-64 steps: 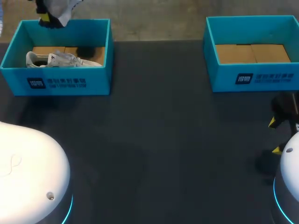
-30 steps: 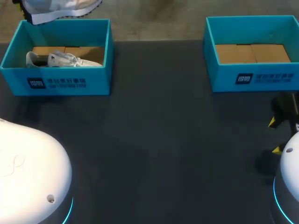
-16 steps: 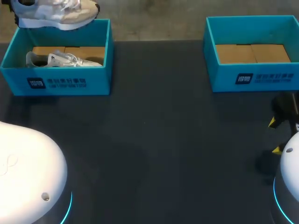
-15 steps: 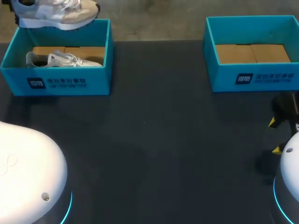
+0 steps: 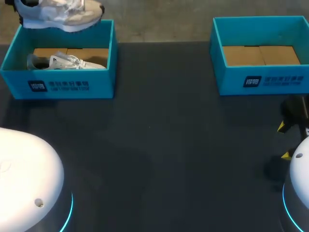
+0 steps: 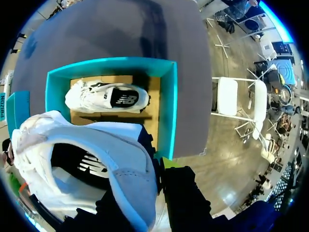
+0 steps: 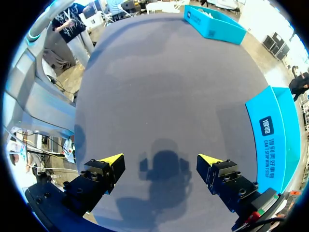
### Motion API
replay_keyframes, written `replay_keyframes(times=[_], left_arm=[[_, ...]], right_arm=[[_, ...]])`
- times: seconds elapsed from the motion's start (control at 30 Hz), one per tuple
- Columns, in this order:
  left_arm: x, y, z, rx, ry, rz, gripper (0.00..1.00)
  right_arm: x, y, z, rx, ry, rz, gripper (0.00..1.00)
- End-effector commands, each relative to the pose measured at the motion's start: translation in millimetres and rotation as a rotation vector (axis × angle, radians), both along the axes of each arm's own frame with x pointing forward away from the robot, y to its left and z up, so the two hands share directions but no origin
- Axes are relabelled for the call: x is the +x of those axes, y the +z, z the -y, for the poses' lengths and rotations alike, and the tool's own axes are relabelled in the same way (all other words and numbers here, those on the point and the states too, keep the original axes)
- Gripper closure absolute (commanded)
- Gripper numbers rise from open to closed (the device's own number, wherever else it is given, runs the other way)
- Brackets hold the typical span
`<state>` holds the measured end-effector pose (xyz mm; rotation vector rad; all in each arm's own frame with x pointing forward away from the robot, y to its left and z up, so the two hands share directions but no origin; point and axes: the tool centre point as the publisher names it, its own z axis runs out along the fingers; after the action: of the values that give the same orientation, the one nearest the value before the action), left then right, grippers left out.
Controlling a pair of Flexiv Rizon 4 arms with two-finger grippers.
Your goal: Take the shoe out of the shoebox, open the shoe tongue, remove and reinsert the insole, then place the shoe into the shoebox
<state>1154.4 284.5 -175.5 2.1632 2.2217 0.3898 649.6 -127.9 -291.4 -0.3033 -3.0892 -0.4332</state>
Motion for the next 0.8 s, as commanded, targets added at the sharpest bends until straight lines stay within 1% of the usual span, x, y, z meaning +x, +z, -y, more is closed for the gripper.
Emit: replay_keyframes(times=[0.03,0.1,0.2,0.33,0.4,0.8], left_arm=[[13.5,-15.3,0.4,0.0,-0.003,0.008,1.0],[18.4,-20.7,-0.8,-0.015,-0.007,-0.001,1.0],[22.9,-32.3,-1.7,0.023,-0.009,-0.005,1.0],[26.4,-49.7,-5.2,0.037,-0.021,-0.036,1.0],[27.5,-55.1,-6.7,0.041,-0.018,-0.043,1.0],[34.2,-73.0,-8.1,0.044,0.022,-0.065,1.0]], right_arm=[[-1.5,0.1,0.2,-0.002,0.0,0.002,0.0],[-1.5,0.1,0.2,-0.002,0.0,0.002,0.0],[-1.5,0.1,0.2,-0.002,0.0,0.002,0.0],[-1.5,0.1,0.2,-0.002,0.0,0.002,0.0],[-1.5,0.1,0.2,-0.002,0.0,0.002,0.0],[-1.5,0.1,0.2,-0.002,0.0,0.002,0.0]])
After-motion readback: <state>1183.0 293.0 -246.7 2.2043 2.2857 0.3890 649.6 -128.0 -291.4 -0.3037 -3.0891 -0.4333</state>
